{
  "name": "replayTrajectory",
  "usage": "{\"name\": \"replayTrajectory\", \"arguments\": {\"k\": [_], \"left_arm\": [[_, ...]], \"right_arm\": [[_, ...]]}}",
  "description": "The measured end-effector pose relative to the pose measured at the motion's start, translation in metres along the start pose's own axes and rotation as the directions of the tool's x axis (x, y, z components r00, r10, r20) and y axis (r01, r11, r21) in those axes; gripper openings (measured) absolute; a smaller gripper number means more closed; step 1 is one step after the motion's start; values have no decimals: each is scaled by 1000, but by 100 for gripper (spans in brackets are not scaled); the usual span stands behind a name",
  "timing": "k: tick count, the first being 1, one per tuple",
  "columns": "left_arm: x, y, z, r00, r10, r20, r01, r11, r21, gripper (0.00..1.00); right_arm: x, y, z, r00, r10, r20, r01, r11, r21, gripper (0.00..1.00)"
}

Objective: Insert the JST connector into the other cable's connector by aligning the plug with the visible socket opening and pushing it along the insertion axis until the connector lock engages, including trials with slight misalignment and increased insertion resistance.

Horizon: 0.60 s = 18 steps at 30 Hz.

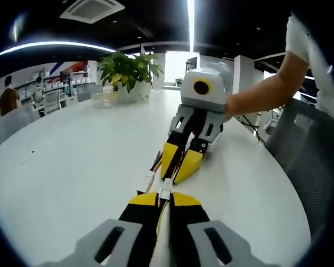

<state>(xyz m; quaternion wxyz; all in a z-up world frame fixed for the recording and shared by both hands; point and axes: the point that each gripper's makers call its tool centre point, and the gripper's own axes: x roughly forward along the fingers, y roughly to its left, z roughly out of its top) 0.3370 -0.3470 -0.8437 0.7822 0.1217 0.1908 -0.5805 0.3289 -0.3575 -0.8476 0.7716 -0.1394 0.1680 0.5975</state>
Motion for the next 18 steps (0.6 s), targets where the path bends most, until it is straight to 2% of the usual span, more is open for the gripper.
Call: {"name": "replayTrajectory", "arguments": {"k": [12, 18], "left_arm": [[-8, 2, 9, 1000, 20, 19, -19, 1000, -18, 3], [-12, 0, 14, 999, 25, 25, -24, 999, -28, 6]], "right_arm": [[-2, 0, 1, 1000, 2, -6, -2, 1000, 4, 4], [-6, -3, 5, 1000, -15, -6, 15, 1000, 1, 8]]}}
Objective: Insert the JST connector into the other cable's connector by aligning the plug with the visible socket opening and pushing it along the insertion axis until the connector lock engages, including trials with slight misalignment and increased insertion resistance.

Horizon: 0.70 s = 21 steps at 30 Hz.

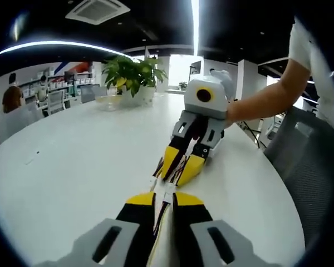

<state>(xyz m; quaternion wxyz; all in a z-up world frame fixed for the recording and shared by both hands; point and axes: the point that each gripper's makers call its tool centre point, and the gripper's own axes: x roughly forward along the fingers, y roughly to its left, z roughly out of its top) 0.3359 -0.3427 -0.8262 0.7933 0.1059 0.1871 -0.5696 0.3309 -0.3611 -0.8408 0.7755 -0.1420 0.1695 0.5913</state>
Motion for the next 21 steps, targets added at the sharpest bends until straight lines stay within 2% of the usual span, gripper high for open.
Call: {"name": "replayTrajectory", "arguments": {"k": [6, 11, 16, 21], "left_arm": [[-4, 2, 7, 1000, 12, 22, -12, 1000, -21, 12], [-9, 6, 13, 998, 46, 32, -45, 998, -36, 21], [-14, 7, 23, 995, 78, 57, -76, 996, -39, 33], [-20, 5, 30, 991, 105, 86, -100, 993, -58, 38]], "right_arm": [[-6, -3, 6, 1000, -20, 6, 20, 1000, 5, 11], [-11, -9, 20, 998, -57, 32, 56, 998, 20, 22], [-16, -11, 26, 996, -77, 34, 76, 997, 14, 25], [-21, -10, 29, 995, -94, 33, 94, 995, 15, 28]]}}
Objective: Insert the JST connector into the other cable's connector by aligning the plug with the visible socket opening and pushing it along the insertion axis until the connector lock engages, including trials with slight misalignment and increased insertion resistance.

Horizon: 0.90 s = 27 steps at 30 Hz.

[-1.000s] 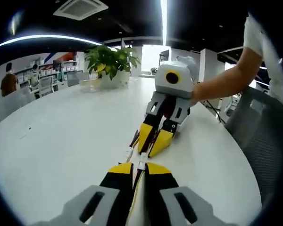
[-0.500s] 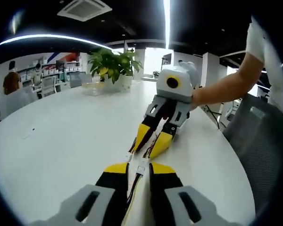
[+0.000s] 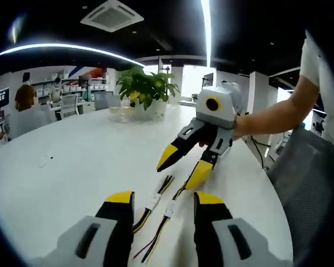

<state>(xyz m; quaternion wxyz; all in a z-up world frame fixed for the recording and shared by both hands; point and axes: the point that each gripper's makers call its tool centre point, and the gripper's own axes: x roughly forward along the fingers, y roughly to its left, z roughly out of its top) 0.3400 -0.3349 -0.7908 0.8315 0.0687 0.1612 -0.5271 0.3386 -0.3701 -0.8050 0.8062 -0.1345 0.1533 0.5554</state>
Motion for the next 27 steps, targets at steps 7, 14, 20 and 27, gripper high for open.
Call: {"name": "replayTrajectory", "arguments": {"k": [7, 14, 20, 27], "left_arm": [[-14, -1, 11, 999, 32, 16, -32, 999, 6, 44], [-34, 3, 29, 995, 86, 59, -86, 996, 6, 49], [-54, 3, 45, 986, 137, 96, -138, 990, 4, 50], [-78, 2, 56, 973, 197, 118, -198, 980, 4, 51]], "right_arm": [[-13, -3, 14, 999, -42, 23, 42, 999, -1, 34], [-31, -2, 29, 996, -78, 50, 79, 997, -6, 35], [-44, 0, 37, 992, -108, 67, 108, 994, -2, 36], [-59, -2, 45, 985, -147, 87, 148, 989, 4, 38]]}}
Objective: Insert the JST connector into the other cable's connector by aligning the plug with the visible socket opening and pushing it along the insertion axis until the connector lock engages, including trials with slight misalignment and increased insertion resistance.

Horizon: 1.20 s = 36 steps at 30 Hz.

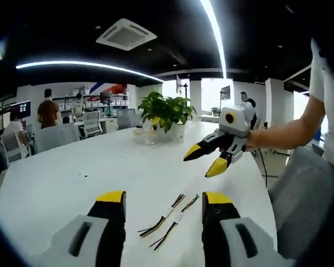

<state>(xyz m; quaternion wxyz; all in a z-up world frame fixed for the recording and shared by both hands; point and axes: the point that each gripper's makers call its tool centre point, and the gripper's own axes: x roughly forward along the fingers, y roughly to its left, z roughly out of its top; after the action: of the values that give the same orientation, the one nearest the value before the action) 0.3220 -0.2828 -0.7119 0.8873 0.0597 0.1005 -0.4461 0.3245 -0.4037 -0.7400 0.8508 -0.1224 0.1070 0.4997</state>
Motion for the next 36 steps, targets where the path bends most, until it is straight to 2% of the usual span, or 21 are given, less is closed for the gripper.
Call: {"name": "replayTrajectory", "arguments": {"k": [8, 11, 17, 20, 23, 24, 27, 33, 36], "left_arm": [[-38, 13, 14, 991, 124, 39, -124, 992, -18, 52], [-54, 18, 14, 986, 160, 44, -158, 986, -48, 52], [-83, 17, 15, 974, 224, 44, -223, 974, -28, 52], [-102, 16, 17, 963, 264, 59, -263, 964, -34, 52], [-120, 16, 14, 952, 302, 48, -299, 953, -49, 53], [-130, 19, 14, 938, 341, 57, -337, 939, -61, 53], [-148, 21, 12, 923, 379, 67, -373, 924, -87, 53], [-172, 8, 3, 901, 431, 48, -426, 901, -79, 54], [-180, 4, 4, 890, 453, 60, -444, 888, -117, 55]], "right_arm": [[-23, 0, 5, 998, -58, -9, 58, 998, 20, 40], [-32, 2, 3, 997, -72, -26, 72, 997, 29, 41], [-49, 9, 11, 994, -107, -19, 108, 994, 24, 43], [-57, 12, 17, 991, -130, -11, 130, 991, 24, 44], [-65, 16, 21, 989, -148, -4, 148, 989, 30, 44], [-66, 17, 20, 989, -148, -9, 148, 988, 35, 45], [-70, 22, 17, 987, -160, -22, 161, 986, 39, 47], [-80, 35, 13, 983, -179, -28, 180, 982, 47, 47], [-84, 43, 10, 983, -178, -51, 181, 982, 58, 53]]}}
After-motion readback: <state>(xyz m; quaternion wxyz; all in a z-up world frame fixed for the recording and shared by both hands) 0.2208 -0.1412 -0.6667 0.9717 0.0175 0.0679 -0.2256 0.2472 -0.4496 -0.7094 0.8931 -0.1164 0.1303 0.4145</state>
